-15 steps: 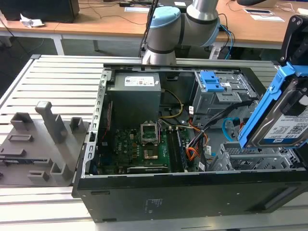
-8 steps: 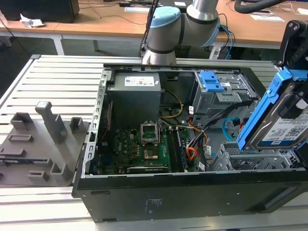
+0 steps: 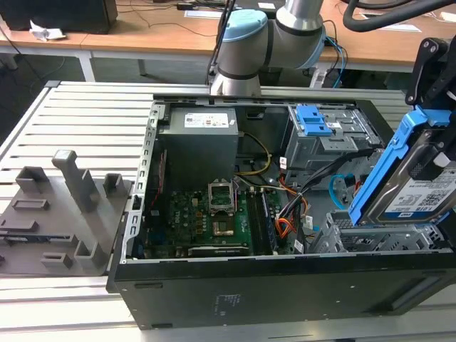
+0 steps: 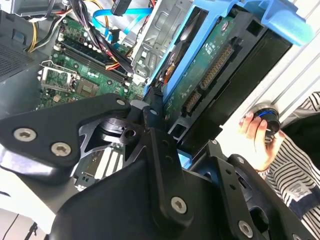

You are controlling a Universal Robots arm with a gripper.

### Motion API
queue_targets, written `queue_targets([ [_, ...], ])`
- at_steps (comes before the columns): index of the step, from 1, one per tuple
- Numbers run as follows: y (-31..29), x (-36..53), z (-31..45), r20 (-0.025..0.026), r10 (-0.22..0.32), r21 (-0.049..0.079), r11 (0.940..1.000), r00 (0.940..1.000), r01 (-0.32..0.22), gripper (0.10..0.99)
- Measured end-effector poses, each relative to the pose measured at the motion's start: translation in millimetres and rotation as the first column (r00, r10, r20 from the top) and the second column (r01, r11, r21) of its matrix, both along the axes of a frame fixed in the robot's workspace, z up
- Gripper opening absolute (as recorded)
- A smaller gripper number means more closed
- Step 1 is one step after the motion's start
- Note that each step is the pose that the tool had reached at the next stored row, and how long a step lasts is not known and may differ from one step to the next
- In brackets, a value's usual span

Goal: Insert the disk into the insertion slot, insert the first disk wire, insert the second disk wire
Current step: 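Insert the disk into the insertion slot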

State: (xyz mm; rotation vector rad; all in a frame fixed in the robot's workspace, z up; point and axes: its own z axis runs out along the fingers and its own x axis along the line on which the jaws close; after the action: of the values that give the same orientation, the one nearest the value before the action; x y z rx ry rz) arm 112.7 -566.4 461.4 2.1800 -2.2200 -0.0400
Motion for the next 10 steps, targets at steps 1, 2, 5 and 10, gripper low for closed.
queue_targets([
  [1,0.0,0.0,-1.1,0.0000,0.000,0.000,1.0000,1.0000,0.000,0.361],
  [2,0.0,0.0,-2.1,0.0000,0.000,0.000,1.0000,1.0000,0.000,0.361],
  [5,0.2,0.0,-5.2,-0.0001,0.000,0.000,1.0000,1.0000,0.000,0.361],
  [10,8.0,-0.2,-6.8,0.0000,0.000,0.000,1.0000,1.0000,0.000,0.361],
])
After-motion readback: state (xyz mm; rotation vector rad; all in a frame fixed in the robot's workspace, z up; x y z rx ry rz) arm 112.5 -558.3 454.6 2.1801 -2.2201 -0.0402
